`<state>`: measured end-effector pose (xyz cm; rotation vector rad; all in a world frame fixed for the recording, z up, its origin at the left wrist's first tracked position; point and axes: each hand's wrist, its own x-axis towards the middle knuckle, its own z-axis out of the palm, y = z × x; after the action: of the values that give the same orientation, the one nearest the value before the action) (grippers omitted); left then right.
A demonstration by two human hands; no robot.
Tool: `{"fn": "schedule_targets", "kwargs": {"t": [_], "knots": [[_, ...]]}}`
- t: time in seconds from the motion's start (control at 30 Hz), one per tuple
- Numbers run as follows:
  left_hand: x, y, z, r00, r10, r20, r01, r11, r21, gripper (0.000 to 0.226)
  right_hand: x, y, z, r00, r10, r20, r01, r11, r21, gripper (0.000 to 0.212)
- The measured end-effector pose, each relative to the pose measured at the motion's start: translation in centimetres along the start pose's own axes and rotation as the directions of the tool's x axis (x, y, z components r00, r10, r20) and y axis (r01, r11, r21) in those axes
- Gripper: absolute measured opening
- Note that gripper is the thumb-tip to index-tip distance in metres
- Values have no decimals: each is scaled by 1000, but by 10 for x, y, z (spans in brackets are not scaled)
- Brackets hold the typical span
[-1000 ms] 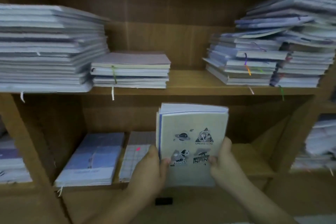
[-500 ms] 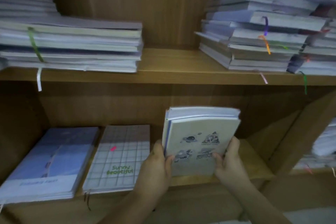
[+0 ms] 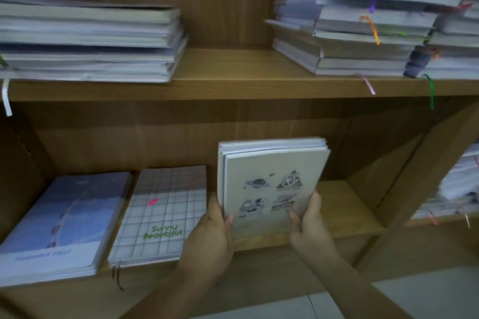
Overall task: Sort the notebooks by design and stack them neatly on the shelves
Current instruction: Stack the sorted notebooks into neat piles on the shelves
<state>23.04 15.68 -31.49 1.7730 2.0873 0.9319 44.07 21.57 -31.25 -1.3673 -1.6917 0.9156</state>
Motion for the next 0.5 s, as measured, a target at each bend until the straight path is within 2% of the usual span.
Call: {"fn": "schedule_targets", "kwargs": {"t": [0.13, 0.27, 0.4, 0.5], "knots": [[3, -2, 0, 999, 6, 31, -4, 997, -73, 50, 4, 3, 1, 998, 35, -55, -34, 999, 20, 58], [3, -17, 3, 994, 17, 106, -5, 994, -105, 68, 6, 10, 4, 997, 59, -44, -58, 998, 20, 62], [1, -17, 16, 1000, 20, 11, -19, 996, -85, 74, 5, 13, 7, 996, 87, -10, -87, 996, -3, 59], [3, -19, 21, 1000, 4, 25, -3, 999, -35, 71, 4, 13, 10, 995, 99, -14, -99, 995, -28, 63]]}}
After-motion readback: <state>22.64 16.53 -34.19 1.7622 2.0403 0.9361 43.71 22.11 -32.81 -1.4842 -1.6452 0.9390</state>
